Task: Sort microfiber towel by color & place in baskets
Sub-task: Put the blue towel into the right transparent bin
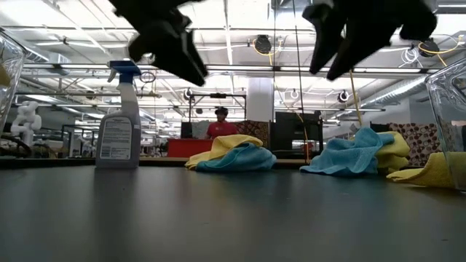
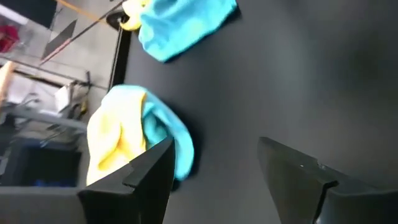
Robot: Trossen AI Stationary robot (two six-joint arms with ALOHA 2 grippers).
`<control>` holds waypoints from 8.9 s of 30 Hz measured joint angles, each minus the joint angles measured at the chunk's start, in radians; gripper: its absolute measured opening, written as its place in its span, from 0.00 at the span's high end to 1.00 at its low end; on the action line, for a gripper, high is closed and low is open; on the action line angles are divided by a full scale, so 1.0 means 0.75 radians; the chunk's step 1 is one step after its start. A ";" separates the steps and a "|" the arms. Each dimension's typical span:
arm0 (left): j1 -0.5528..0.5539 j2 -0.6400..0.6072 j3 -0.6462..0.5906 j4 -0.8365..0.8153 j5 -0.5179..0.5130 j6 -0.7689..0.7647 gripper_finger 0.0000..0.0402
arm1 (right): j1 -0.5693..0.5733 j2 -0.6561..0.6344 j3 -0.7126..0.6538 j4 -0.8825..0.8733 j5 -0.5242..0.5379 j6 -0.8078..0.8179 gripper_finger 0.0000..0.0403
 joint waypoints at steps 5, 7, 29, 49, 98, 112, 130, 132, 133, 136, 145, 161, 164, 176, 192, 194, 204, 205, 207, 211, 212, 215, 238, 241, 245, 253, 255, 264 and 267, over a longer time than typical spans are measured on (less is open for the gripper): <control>0.190 0.000 -0.056 0.166 0.184 0.109 0.41 | -0.116 0.001 -0.098 0.007 -0.048 -0.050 0.51; 0.255 0.000 -0.055 0.182 0.249 0.116 0.41 | -0.164 0.000 -0.130 0.025 -0.079 -0.073 0.51; 0.425 0.114 -0.053 0.507 0.780 0.033 0.41 | -0.619 0.000 -0.189 0.001 -0.242 -0.213 0.51; 0.266 0.363 -0.053 0.976 0.782 -0.063 0.41 | -0.974 0.013 -0.214 -0.025 -0.495 -0.466 0.51; 0.150 0.433 -0.052 1.224 0.779 -0.062 0.41 | -0.958 -0.021 -0.470 0.325 -0.698 -0.453 0.97; 0.150 0.432 -0.052 1.224 0.769 -0.063 0.41 | -0.943 -0.344 -0.119 0.070 -0.617 -0.503 0.99; 0.150 0.431 -0.052 1.224 0.732 -0.062 0.41 | -0.941 -0.585 0.050 -0.086 -0.810 -0.473 0.99; 0.150 0.431 -0.052 1.224 0.732 -0.062 0.41 | -0.941 -0.613 0.050 -0.115 -0.881 -0.454 0.99; 0.150 0.431 -0.052 1.224 0.732 -0.062 0.41 | -0.941 -0.628 0.050 -0.133 -0.921 -0.452 0.99; 0.150 0.431 -0.052 1.224 0.715 -0.062 0.41 | -0.941 -0.676 0.050 -0.194 -1.079 -0.451 0.99; 0.151 0.431 -0.052 1.224 0.697 -0.062 0.41 | -0.941 -0.852 0.050 -0.376 -1.492 -0.451 0.99; 0.177 0.431 -0.052 1.224 0.624 -0.165 0.41 | -0.833 -1.155 0.002 -0.525 -1.643 -0.380 0.99; 0.188 0.431 -0.052 1.225 0.601 -0.202 0.41 | -0.800 -1.213 -0.066 -0.527 -1.645 -0.358 0.99; 0.223 0.431 -0.052 1.226 0.518 -0.307 0.41 | -0.706 -1.399 -0.481 -0.387 -1.827 -0.353 0.99; 0.239 0.431 -0.052 1.225 0.463 -0.303 0.41 | -0.497 -1.357 -0.576 -0.073 -1.878 -0.219 0.99; 0.246 0.431 -0.052 1.225 0.463 -0.303 0.41 | -0.455 -1.319 -0.576 -0.012 -1.826 -0.216 0.99; 0.248 0.431 -0.052 1.219 0.463 -0.296 0.41 | -0.196 -1.110 -0.556 0.161 -1.343 -0.112 0.99; 0.248 0.431 -0.052 1.219 0.463 -0.295 0.41 | -0.169 -1.090 -0.554 0.168 -1.287 -0.085 0.99; 0.248 0.431 -0.052 1.217 0.463 -0.295 0.41 | -0.111 -1.052 -0.546 0.187 -1.206 -0.029 0.99; 0.248 0.431 -0.052 1.209 0.463 -0.293 0.41 | 0.021 -0.988 -0.543 0.237 -1.128 0.088 0.99; 0.248 0.431 -0.052 1.208 0.463 -0.293 0.41 | 0.053 -0.972 -0.543 0.245 -1.114 0.118 0.99; 0.248 0.431 -0.052 1.201 0.463 -0.293 0.41 | 0.131 -0.934 -0.543 0.281 -1.110 0.199 0.99; 0.210 0.431 -0.052 1.177 0.479 -0.304 0.41 | 0.517 -0.447 -0.543 0.349 -0.765 0.422 0.99; 0.201 0.431 -0.052 1.177 0.479 -0.307 0.41 | 0.533 -0.370 -0.543 0.327 -0.724 0.422 0.99; 0.186 0.431 -0.052 1.176 0.479 -0.318 0.41 | 0.550 -0.245 -0.541 0.331 -0.716 0.427 0.99; 0.161 0.431 -0.052 1.176 0.480 -0.376 0.41 | 0.582 -0.057 -0.535 0.382 -0.703 0.473 0.99; 0.156 0.431 -0.052 1.176 0.480 -0.377 0.41 | 0.584 -0.039 -0.534 0.385 -0.702 0.489 0.99; 0.145 0.431 -0.053 1.177 0.480 -0.403 0.41 | 0.595 -0.131 -0.546 0.413 -0.723 0.597 0.82; 0.145 0.431 -0.052 1.176 0.480 -0.410 0.41 | 0.595 -0.207 -0.547 0.420 -0.739 0.632 0.71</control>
